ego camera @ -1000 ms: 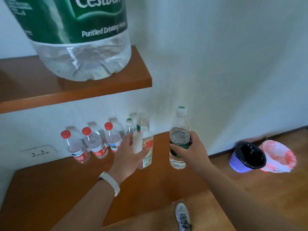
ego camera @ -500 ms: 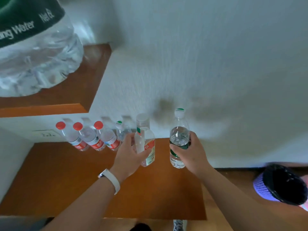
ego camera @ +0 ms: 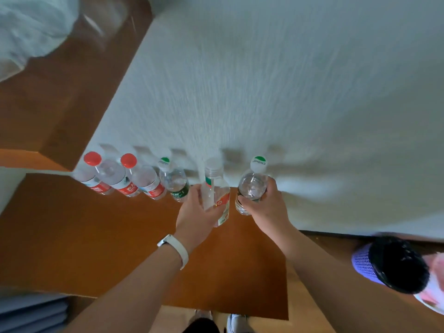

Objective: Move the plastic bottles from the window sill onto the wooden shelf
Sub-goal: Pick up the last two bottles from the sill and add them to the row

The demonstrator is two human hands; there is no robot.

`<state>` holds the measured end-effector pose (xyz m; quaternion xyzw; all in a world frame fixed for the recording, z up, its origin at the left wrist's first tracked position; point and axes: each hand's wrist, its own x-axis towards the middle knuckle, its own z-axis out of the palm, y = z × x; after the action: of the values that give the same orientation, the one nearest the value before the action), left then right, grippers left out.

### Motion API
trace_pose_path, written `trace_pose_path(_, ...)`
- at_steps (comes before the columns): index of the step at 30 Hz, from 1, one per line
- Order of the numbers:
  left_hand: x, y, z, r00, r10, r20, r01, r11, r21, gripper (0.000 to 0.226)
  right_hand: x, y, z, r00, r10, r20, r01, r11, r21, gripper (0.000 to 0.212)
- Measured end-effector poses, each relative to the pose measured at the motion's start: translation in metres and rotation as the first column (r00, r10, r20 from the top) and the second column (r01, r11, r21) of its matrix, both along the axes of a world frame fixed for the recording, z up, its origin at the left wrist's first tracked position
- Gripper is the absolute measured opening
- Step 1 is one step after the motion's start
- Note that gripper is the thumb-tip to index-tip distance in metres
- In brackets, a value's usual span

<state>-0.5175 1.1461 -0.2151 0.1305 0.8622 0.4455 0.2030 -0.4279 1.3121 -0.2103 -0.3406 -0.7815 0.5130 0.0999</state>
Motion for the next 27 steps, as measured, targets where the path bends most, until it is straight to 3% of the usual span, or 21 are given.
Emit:
trace_pose_path(13, -0.017, 0.032, -0.039, 0.973, 0.213, -0.09, -0.217, 0.976, -0.037, 0.069, -0.034, 0.002, -0.043, 0.999, -0.045, -0.016, 0.045, 0.999, 0.008, 0.058)
trace_pose_path(27, -0.015, 0.047, -0.051, 0.936, 0.331, -0.118, -0.336, 0.941, -0.03, 0.072, -0.035, 0.005, -0.062, 1.0, 0.013, -0.025, -0.01, 0.993, 0.122, 0.071)
